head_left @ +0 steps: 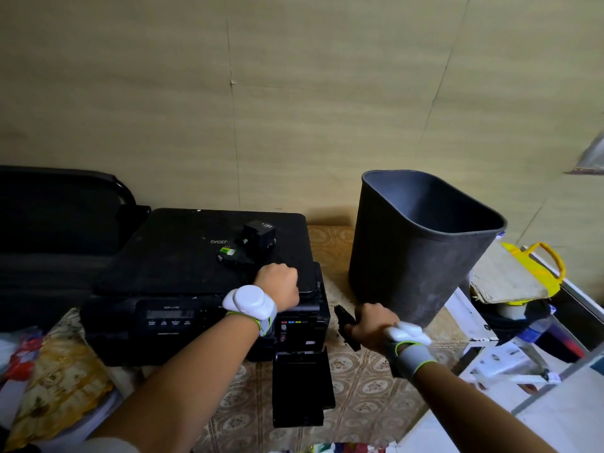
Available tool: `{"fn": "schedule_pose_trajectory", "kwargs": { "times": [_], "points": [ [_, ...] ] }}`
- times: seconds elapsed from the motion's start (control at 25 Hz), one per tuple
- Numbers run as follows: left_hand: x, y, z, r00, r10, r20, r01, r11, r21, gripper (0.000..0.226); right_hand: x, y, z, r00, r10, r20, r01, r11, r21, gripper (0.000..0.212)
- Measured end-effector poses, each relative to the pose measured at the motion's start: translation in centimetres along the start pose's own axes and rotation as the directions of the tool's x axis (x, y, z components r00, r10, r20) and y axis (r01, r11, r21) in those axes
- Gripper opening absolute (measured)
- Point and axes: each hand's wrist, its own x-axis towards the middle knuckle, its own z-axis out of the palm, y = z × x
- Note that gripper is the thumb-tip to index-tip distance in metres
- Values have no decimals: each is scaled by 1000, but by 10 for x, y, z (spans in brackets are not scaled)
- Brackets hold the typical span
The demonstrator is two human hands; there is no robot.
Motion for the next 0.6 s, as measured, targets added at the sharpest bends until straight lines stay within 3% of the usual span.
{"fn": "schedule_pose_trajectory", "kwargs": {
  "times": [0.12,0.32,0.48,0.6],
  "points": [
    [-3,0,1,999,39,6,-39,999,17,30,7,0,21,998,66,17,-68,988,139,39],
    [-3,-3,-1,1000,-13,5,13,1000,-17,32,26,7,38,971,209,117,-238,896,375,47],
    [-2,-3,-1,1000,1,15,-1,1000,-22,31,35,7,46,952,248,179,-304,840,450,52],
    [-1,-5,-3,1000,4,26,-4,1000,-21,31,33,4,47,951,242,195,-303,859,413,51]
  ]
}}
